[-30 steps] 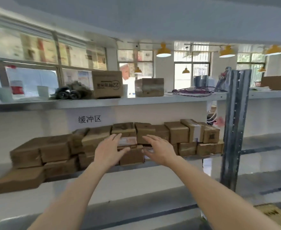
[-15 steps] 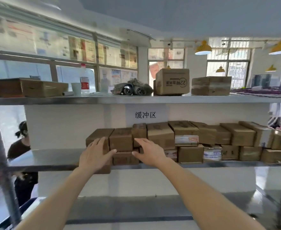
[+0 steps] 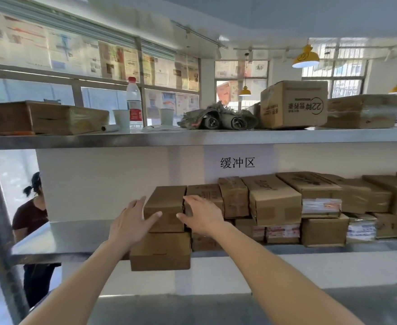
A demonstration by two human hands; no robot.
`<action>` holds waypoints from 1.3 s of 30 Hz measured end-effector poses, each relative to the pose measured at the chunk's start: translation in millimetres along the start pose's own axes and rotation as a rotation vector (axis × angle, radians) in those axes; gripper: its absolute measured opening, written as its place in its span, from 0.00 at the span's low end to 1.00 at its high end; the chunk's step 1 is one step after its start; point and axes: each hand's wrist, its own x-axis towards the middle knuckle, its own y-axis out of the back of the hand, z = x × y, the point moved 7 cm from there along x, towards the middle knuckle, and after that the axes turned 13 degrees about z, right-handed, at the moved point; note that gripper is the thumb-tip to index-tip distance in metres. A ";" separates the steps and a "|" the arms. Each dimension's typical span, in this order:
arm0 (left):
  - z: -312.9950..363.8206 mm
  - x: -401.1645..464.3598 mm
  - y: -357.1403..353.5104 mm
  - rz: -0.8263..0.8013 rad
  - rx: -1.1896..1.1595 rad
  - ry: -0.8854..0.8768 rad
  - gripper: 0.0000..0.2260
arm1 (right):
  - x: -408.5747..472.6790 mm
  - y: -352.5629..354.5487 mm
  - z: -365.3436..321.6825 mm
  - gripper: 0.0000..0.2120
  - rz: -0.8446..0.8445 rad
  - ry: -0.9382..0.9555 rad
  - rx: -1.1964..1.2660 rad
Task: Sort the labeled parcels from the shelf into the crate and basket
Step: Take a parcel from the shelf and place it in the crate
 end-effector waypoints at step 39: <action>-140.8 106.7 -96.6 -0.429 -1.064 0.509 0.30 | 76.7 -116.8 -86.6 0.38 0.131 -0.566 0.324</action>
